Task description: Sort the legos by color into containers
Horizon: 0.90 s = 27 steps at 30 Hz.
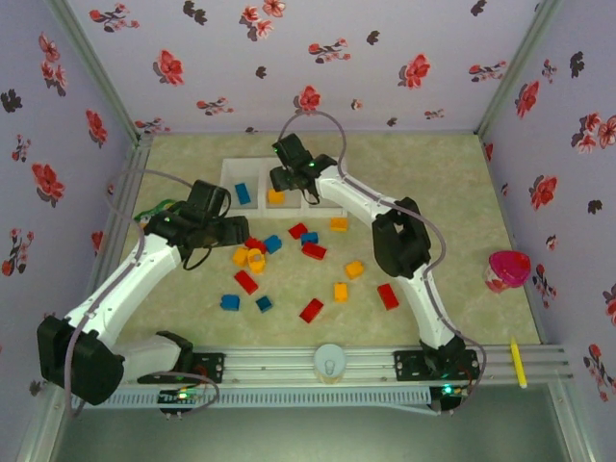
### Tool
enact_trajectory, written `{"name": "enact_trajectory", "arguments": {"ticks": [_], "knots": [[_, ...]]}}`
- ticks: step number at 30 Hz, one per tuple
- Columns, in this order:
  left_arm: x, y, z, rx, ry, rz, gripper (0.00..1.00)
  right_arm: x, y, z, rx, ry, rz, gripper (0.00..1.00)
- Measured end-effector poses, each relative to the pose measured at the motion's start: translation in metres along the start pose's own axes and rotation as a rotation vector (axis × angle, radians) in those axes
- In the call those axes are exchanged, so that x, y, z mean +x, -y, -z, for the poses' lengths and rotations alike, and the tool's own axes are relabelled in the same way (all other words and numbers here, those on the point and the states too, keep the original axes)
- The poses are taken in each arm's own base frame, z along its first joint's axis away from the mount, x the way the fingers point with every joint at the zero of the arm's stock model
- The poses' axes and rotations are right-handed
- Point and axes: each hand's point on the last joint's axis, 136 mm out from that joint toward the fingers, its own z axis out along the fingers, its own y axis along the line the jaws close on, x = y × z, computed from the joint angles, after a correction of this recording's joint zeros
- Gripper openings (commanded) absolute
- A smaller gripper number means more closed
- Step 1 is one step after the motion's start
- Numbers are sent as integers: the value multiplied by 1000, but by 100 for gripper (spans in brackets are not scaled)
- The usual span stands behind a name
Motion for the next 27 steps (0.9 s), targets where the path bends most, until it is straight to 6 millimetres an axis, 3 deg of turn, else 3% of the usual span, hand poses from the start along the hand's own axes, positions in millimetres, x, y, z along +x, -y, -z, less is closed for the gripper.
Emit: {"name": "enact_trajectory", "arguments": {"ticks": [7, 14, 17, 23, 27], "knots": [[19, -4, -14, -20, -53, -11, 72, 22, 10, 48, -3, -28, 15, 60], [60, -5, -36, -25, -157, -7, 74, 31, 21, 100, -14, 12, 5, 60], [77, -1, -41, -18, -201, -6, 74, 44, 25, 106, -11, -2, -5, 60], [111, 2, -54, -37, -295, 20, 72, 73, 32, 100, 6, -60, -24, 61], [126, 2, -63, -57, -340, 34, 70, 79, 33, 99, 9, -73, -29, 63]]}}
